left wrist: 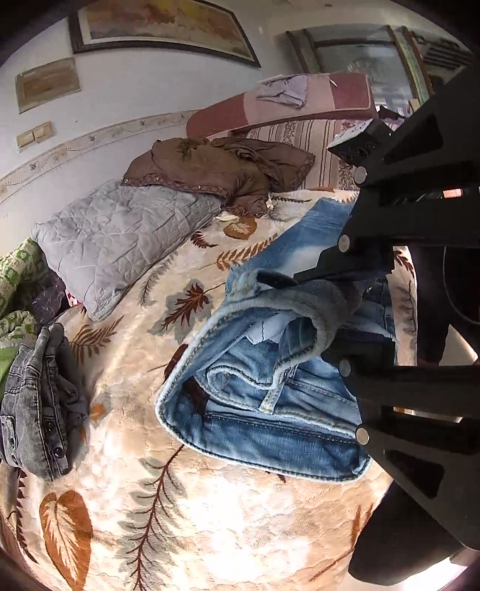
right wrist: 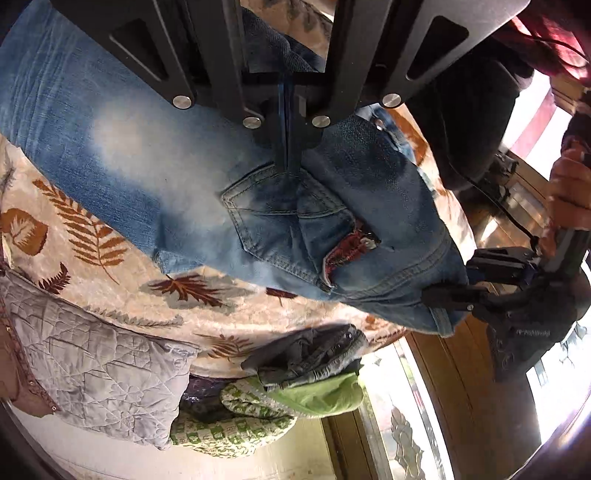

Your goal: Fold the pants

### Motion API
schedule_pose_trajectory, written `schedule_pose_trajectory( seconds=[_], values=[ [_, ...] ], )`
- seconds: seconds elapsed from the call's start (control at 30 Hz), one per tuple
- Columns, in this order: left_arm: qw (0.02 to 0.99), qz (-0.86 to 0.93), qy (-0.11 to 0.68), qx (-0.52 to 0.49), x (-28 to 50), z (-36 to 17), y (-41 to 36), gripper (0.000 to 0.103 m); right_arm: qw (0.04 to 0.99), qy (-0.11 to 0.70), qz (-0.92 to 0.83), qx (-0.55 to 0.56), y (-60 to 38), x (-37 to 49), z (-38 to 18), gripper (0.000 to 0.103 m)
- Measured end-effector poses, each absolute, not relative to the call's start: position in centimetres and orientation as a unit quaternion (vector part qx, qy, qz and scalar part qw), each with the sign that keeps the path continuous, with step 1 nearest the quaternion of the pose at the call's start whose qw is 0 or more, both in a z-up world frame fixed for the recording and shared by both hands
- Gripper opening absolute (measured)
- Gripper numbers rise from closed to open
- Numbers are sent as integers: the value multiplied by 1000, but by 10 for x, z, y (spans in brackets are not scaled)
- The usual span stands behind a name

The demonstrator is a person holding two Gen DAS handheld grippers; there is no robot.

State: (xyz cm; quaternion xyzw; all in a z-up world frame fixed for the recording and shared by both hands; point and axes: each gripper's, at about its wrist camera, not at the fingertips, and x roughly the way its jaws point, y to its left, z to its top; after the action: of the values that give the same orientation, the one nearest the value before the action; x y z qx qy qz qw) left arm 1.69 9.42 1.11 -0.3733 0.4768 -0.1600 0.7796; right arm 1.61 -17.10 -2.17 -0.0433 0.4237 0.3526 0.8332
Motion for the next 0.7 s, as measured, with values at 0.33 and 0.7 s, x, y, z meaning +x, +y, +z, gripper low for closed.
schedule_pose_trajectory(
  seconds=[0.33, 0.7],
  values=[
    [713, -191, 515, -435, -34, -57, 129, 25, 806, 482, 340, 45, -207, 13, -58, 8],
    [857, -173, 444, -198, -8, 28, 55, 81, 835, 467, 220, 190, -288, 31, -73, 24]
  ],
)
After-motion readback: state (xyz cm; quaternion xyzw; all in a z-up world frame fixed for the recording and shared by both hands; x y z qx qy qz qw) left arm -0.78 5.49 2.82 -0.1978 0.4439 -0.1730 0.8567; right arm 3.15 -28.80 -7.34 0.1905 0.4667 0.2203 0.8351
